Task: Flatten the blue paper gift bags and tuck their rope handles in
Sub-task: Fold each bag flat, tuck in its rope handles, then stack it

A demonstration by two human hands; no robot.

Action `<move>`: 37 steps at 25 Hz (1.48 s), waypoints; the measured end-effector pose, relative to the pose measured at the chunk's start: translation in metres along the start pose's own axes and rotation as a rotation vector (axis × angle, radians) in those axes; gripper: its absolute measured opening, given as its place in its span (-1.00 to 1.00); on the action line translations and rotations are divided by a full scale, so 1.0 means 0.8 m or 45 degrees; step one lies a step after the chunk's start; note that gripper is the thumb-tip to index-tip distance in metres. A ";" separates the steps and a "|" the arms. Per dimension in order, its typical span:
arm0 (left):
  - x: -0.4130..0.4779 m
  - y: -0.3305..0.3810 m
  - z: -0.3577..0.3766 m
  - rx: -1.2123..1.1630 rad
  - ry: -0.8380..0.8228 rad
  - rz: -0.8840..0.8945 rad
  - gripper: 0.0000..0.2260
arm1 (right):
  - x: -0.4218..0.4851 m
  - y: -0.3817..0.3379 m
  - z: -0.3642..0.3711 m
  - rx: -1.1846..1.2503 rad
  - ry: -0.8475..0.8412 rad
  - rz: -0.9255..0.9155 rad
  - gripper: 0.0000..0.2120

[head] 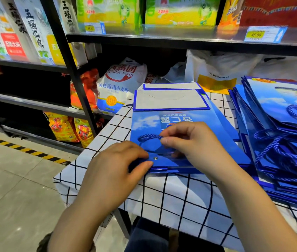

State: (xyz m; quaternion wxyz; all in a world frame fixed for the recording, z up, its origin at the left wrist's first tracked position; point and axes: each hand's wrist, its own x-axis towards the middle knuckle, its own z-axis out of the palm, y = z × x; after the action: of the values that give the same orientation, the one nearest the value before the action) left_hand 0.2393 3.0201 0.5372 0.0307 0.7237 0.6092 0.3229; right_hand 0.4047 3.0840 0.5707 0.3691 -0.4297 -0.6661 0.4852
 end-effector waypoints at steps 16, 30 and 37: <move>0.005 -0.010 -0.011 0.096 -0.100 0.385 -0.80 | 0.007 0.008 0.011 -0.267 -0.039 -0.014 -0.71; 0.012 0.010 -0.011 0.186 0.060 0.249 -0.69 | 0.005 -0.005 -0.007 -0.784 -0.480 -0.114 -0.75; 0.015 0.053 0.005 0.590 -0.018 -0.364 -0.73 | 0.010 0.008 0.003 -0.979 -0.395 -0.262 -0.81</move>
State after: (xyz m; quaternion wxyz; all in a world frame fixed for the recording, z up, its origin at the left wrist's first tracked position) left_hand 0.2788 3.0213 0.5579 -0.0864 0.6203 0.7626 0.1622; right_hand 0.4009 3.0917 0.5645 0.1240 -0.3894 -0.8855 0.2210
